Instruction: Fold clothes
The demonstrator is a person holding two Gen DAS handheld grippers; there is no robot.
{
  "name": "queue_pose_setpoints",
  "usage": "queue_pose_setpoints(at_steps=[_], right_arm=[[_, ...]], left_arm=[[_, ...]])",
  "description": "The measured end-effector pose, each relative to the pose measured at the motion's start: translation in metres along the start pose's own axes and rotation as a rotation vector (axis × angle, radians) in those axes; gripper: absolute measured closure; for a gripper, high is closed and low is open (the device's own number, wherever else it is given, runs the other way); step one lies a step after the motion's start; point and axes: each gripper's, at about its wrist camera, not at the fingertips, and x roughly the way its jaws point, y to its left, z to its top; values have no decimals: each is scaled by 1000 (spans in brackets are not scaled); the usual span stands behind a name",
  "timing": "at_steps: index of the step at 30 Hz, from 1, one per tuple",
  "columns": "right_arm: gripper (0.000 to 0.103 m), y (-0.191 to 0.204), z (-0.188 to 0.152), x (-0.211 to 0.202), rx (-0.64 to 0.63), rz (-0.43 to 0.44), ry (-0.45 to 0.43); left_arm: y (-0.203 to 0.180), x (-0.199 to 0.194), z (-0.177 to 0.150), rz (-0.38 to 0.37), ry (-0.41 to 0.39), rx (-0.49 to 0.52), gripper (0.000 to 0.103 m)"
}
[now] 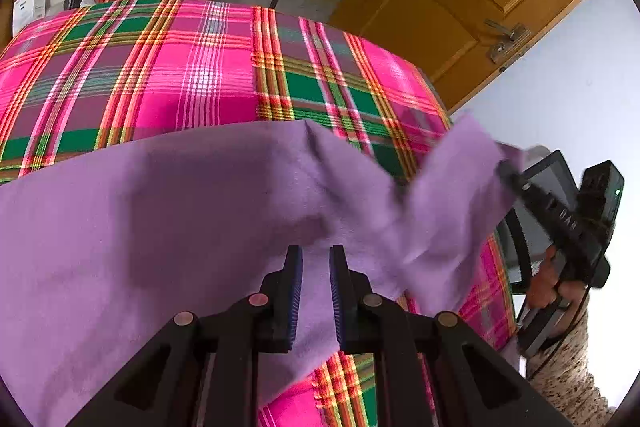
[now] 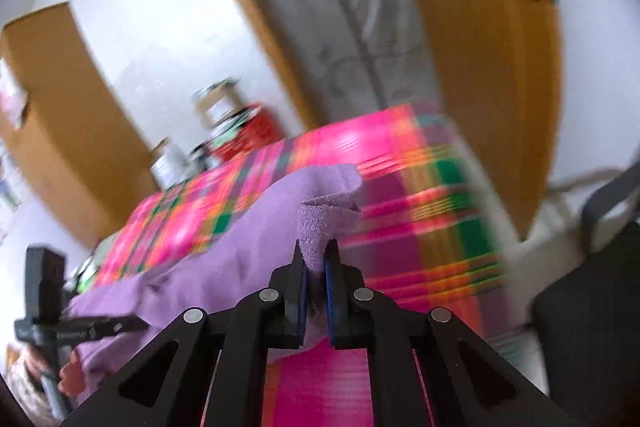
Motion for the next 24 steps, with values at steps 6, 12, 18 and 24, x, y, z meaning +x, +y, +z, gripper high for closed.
queue_pose_setpoints(at_steps=[6,12,18,24], right_arm=[[95,-47,15,-17,30,-171,-89],[95,-77,14,-12,28,-260,-74],[95,-94,12,19,58,-299,8],[90,-107,8,28,118,-335,61]], left_arm=[[2,12,6,37,9,-14,90],[0,19,9,48,4,-27,90],[-5,20,10,53,15,-13,90],[-2,18,7,44,30,-11,90]])
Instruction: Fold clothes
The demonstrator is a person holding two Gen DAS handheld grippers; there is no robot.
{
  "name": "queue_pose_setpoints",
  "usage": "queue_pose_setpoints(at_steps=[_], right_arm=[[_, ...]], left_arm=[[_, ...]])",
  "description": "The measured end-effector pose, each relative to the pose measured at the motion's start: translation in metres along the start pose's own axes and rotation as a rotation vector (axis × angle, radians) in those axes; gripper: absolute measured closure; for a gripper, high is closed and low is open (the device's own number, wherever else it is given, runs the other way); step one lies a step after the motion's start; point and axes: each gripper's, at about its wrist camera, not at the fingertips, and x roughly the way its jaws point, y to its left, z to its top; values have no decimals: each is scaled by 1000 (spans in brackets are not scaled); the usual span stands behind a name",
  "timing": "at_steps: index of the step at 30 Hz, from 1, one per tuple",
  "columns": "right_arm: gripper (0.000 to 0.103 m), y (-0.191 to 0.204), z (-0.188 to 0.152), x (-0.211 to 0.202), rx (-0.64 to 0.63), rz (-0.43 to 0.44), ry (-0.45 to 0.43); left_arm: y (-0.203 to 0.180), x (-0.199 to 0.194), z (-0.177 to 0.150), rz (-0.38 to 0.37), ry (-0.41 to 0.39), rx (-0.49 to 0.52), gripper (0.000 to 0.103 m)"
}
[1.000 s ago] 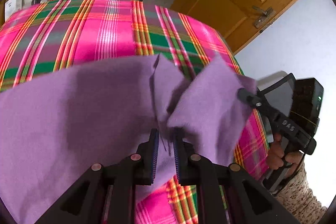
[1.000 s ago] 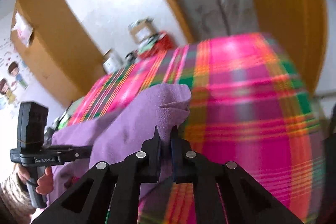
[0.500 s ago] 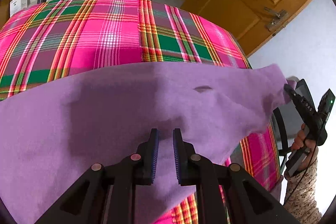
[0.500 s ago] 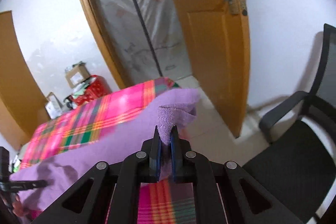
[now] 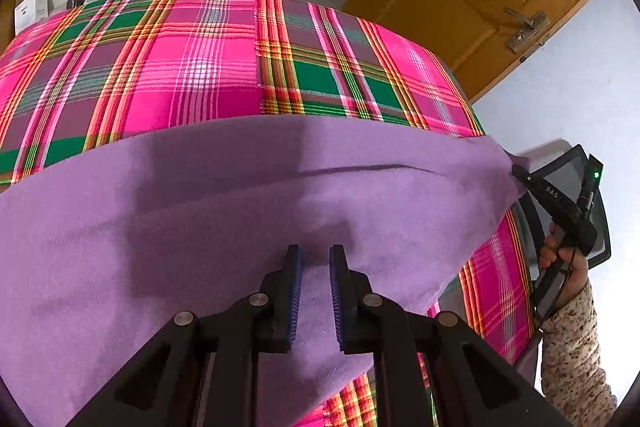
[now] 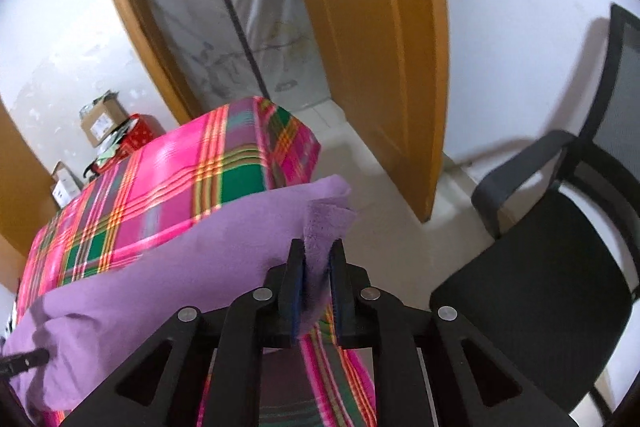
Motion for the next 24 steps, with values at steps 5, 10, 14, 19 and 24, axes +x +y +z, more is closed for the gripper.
queue_pose_setpoints(at_steps=[5,10,14,19,24], right_arm=[[77,0,-2,-14,-11,-60,-24],[75,19,-5,-41,-40,-51,-62],[74,44,-14,-61,-73,19,-51],[74,101,-46,-87,-217,181,-1],[74,164,-95,-100,-386,365,114]], left_arm=[[7,-6,-11,-15,18,-13,90],[15,-17,-27,-26,43,-18,90],[23,-28,-45,-39,79,-41,90],[34,-68,-58,-30,27,-65,90],[63,-119,-60,12,-55,-127,90]])
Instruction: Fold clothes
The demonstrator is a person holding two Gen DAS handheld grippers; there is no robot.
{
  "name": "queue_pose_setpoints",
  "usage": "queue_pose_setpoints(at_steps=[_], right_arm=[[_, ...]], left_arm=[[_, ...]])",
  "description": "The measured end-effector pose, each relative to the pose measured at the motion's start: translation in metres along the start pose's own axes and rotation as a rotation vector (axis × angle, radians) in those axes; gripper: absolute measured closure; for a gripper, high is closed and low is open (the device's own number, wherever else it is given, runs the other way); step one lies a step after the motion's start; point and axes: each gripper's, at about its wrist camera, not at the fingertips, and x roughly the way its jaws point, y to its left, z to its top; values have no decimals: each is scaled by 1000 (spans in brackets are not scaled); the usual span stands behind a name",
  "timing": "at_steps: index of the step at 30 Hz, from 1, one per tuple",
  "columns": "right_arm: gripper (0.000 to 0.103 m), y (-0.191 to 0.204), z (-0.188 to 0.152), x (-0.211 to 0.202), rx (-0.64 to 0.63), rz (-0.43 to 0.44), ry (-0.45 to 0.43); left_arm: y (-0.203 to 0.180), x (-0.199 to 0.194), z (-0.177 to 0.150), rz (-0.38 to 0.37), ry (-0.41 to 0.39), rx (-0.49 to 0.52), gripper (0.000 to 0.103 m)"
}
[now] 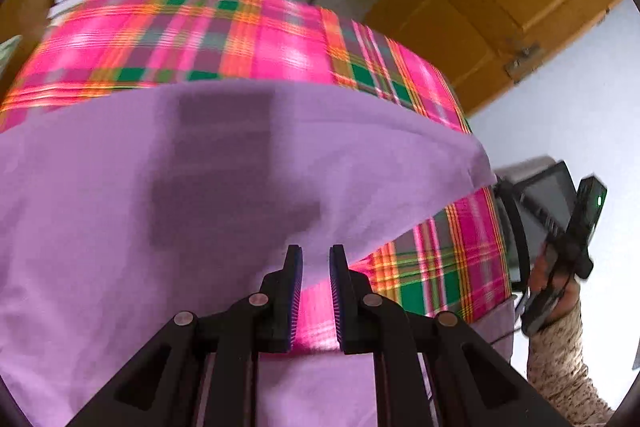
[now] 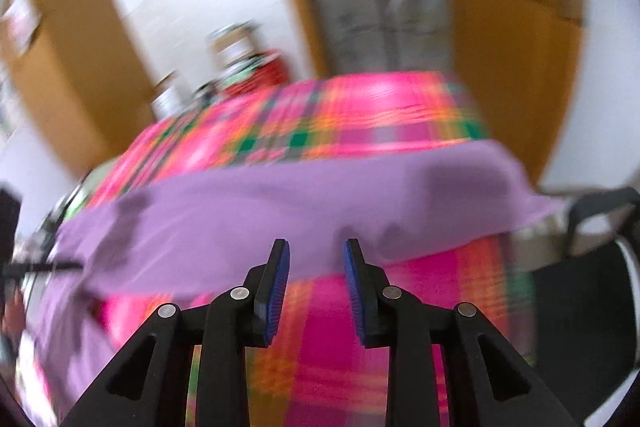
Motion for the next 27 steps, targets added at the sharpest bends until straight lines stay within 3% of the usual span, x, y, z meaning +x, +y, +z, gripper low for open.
queue_pose_setpoints(at_steps=[7,12,17,27], right_arm=[[74,86,-31,31,-159,176,119],[74,137,-44,58,-232,244,198],[74,181,-50,82,-314,267,233],[72,239,-52,105,-350,402,291]], left_arm=[[58,-32,-10,64,-53,-117,90],[105,-34,-28,96,-43,-219,90],[129,-32,-33,78,-49,-261,90],[141,-25,-23,15,-73,-259,90]])
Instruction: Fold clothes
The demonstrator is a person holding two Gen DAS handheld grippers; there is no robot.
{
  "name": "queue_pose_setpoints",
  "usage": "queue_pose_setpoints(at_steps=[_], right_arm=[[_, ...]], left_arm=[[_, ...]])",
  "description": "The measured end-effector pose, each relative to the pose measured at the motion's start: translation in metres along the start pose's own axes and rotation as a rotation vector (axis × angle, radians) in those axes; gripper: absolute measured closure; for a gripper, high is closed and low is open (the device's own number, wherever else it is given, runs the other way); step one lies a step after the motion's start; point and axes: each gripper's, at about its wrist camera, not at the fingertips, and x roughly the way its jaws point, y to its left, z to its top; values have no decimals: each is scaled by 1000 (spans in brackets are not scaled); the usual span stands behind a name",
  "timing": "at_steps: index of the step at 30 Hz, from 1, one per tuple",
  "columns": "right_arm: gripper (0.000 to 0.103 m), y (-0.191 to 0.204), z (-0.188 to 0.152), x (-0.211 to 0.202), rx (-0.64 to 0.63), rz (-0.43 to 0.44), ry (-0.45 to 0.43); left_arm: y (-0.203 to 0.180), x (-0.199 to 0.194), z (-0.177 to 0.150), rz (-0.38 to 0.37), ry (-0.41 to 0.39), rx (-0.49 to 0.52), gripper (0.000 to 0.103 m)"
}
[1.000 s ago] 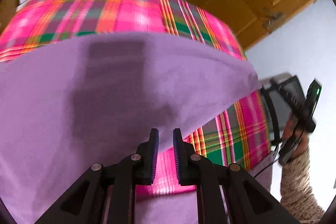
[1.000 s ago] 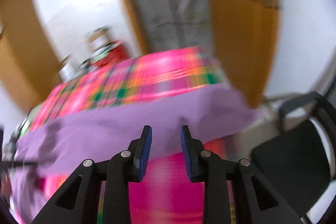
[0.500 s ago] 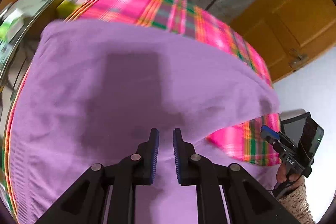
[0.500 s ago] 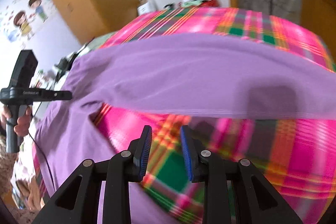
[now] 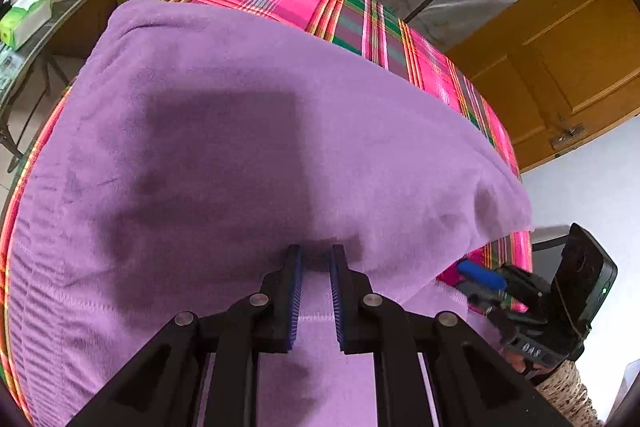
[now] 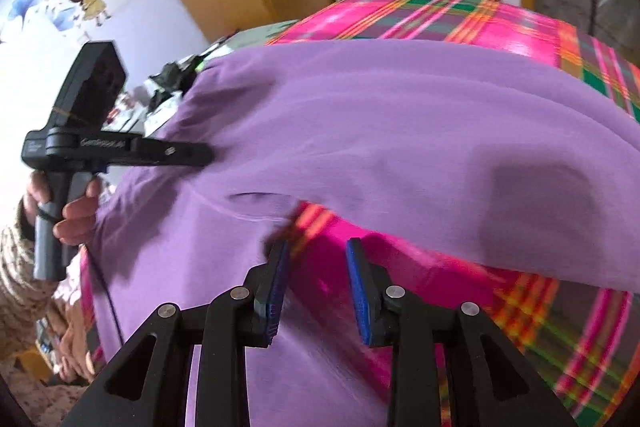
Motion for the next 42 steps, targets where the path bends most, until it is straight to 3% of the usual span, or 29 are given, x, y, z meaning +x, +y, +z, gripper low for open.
queue_pose_setpoints(at_steps=[4,7,10,17,18,20,25,30,35,39,42], right_arm=[[72,0,2,-2,50,33,-9],[72,-15,5,-4,171,133,-19],[72,-26,5,3,267,225,28],[73,-12,12,19,229,205,68],[75,-10,12,21,224,206,72],[94,-6,10,22,209,202,68],[99,-2,1,-1,199,235,-36],[99,29,-7,-32,70,234,-121],[95,45,-14,-24,-26,181,-75],[88,25,-16,-14,77,208,-43],[71,8,-12,-8,167,256,-24]], left_arm=[[1,2,1,-25,-1,6,90],[4,2,2,-42,-3,0,90],[5,2,3,-49,-4,2,90],[7,2,4,-65,-4,6,90],[8,2,4,-67,-4,7,90],[8,2,4,-71,-5,8,90],[10,3,5,-77,-6,-2,90],[10,3,5,-77,-10,-9,90],[10,3,5,-76,-12,-18,90],[10,2,5,-73,-9,-16,90],[11,1,8,-72,-8,-21,90]])
